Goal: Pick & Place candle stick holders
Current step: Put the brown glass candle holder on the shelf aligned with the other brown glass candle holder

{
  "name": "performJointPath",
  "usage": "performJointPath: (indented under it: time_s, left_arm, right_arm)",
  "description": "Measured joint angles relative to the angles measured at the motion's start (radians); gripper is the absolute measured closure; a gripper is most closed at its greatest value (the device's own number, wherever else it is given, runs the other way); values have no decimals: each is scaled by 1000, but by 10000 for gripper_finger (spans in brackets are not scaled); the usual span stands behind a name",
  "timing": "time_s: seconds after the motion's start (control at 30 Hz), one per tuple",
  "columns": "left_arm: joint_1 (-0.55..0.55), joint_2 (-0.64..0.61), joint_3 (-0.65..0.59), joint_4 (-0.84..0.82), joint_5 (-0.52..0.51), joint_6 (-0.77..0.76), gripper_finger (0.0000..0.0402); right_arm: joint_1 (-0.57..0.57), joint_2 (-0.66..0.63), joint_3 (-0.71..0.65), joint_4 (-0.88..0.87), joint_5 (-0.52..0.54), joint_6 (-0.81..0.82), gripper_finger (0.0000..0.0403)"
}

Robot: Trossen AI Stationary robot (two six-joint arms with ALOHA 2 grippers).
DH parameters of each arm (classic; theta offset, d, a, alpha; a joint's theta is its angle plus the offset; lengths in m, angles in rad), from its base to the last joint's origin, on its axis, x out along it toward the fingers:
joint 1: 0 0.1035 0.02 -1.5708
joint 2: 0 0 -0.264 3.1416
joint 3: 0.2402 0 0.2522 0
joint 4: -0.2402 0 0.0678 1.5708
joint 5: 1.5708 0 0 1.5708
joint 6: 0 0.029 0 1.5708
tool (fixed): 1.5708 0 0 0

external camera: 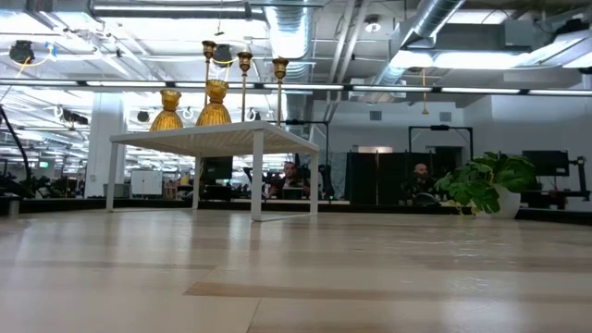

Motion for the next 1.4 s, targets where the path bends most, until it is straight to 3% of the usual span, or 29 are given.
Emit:
performJointPath:
  time_s: [0.23, 0.43, 0.7, 0.87, 1.07, 1.17, 1.4]
  left_arm:
    - [0, -69, 0, -59, 116, -47, 398]
    - [0, -75, 0, -70, 109, -31, 395]
    - [0, -76, 0, -66, 71, -28, 395]
    - [0, -74, -1, -67, 54, -28, 394]
    - [0, -76, -1, -66, 16, -28, 394]
    - [0, -75, -1, -66, -9, -28, 394]
    - [0, -76, -1, -61, -20, -28, 394]
  right_arm:
    - [70, 69, -57, 216, 79, 4, 158]
    - [98, 134, -117, 363, 114, 2, 158]
    - [118, 225, -122, 426, 197, -34, 158]
    - [93, 276, -122, 548, 249, -139, 158]
    - [38, 337, -122, 581, 355, -211, 158]
    - [7, 367, -122, 613, 357, -250, 159]
    - [-26, 384, -122, 674, 348, -290, 204]
